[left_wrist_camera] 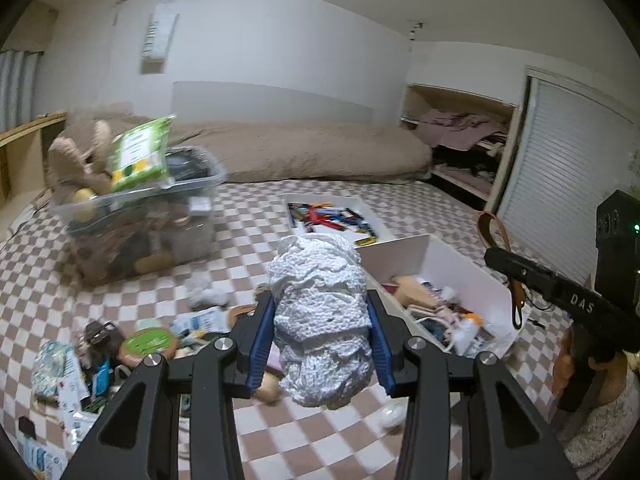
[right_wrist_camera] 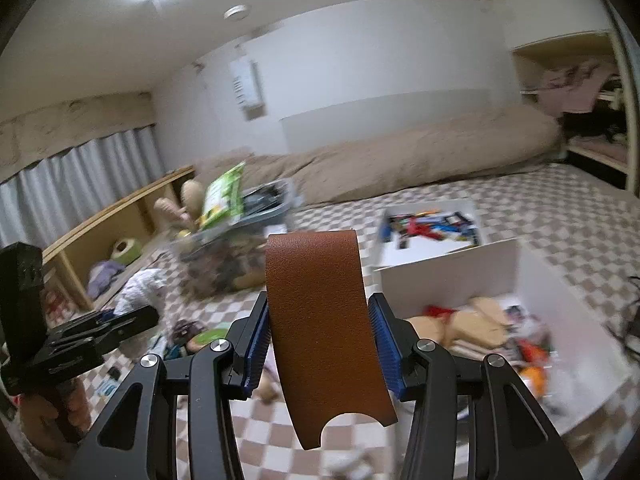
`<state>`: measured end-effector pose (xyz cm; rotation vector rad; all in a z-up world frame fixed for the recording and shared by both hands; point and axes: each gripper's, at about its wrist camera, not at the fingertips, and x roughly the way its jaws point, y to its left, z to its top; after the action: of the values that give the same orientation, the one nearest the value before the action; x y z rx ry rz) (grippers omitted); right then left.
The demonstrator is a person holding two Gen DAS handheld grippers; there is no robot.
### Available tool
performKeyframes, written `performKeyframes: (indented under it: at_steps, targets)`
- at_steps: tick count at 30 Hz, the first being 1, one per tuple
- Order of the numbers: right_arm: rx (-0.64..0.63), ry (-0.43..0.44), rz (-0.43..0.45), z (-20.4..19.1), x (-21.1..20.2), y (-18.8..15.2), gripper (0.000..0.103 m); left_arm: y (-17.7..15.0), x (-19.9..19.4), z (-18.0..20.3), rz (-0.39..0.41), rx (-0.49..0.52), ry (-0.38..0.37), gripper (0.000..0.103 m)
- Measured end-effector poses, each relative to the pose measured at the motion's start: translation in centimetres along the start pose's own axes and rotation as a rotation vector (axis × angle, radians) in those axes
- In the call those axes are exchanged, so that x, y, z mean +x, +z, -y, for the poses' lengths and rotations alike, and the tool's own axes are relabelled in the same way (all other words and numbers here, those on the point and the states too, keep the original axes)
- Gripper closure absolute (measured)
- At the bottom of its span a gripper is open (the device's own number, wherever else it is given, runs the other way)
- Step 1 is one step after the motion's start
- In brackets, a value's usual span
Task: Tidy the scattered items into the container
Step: 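Lift the leather strip and yarn ball and carry both toward the white box, then lower the yarn ball and leather strip into the white box and open both tools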
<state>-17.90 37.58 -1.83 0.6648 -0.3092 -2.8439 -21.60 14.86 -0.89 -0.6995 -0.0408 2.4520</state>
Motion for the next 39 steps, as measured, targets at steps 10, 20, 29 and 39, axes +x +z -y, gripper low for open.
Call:
performKeyframes:
  at_steps: [10, 20, 29, 39]
  targets:
    - [0.06, -0.115, 0.068, 6.6, -3.7, 1.4, 0.054, 1.3, 2.4, 5.5, -0.007, 0.047, -0.087, 0.06]
    - [0.006, -0.187, -0.046, 10.8, -2.4, 1.8, 0.054, 2.2, 5.6, 10.3, -0.038, 0.082, -0.163, 0.06]
    - [-0.087, -0.235, -0.193, 13.6, 2.3, 3.2, 0.054, 2.5, 9.8, 13.0, -0.085, 0.104, -0.191, 0.06]
    - [-0.031, -0.233, -0.407, 17.4, 10.5, 3.8, 0.054, 3.2, 16.2, 13.2, -0.173, 0.057, -0.219, 0.06]
